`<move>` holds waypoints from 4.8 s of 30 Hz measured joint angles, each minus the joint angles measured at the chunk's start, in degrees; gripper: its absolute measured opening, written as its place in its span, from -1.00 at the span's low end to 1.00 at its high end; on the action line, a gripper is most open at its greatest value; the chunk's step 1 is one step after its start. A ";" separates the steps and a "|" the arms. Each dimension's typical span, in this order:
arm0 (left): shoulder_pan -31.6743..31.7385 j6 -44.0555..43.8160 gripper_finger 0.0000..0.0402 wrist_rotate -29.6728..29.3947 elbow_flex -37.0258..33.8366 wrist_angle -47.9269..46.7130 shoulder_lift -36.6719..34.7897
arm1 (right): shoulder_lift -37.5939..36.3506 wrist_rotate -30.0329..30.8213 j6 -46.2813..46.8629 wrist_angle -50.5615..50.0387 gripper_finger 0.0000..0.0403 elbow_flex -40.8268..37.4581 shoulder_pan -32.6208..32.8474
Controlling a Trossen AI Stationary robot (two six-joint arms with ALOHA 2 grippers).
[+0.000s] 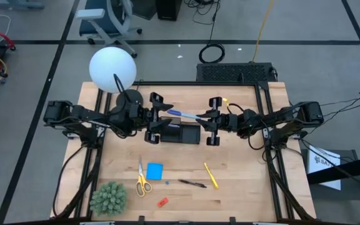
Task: Pick and place office supplies into organizer
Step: Put the blue marker pen into the black desk organizer
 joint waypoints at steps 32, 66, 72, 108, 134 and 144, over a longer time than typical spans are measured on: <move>0.04 0.29 -0.58 1.38 8.02 -2.63 5.68 | 1.11 -1.47 -0.03 -5.31 -0.85 4.09 0.04; 0.04 3.91 -0.81 1.05 7.56 -5.99 1.89 | 1.00 16.60 -9.58 -17.67 -0.60 3.96 4.46; 0.04 6.78 -0.81 -0.86 6.91 -20.24 -3.42 | -1.38 19.85 -10.89 -24.68 -0.62 3.96 6.84; 6.89 1.39 -0.81 -7.89 -9.26 -41.29 -14.01 | -12.39 25.40 0.26 -45.96 -0.64 3.96 9.72; 13.11 -5.59 -0.81 -8.04 -23.67 -30.93 -13.11 | -12.37 25.44 0.42 -46.48 -0.64 3.96 9.65; 13.15 -6.39 -0.81 -7.35 -22.97 -22.04 -1.85 | -12.36 25.46 0.44 -46.61 -0.64 3.96 9.65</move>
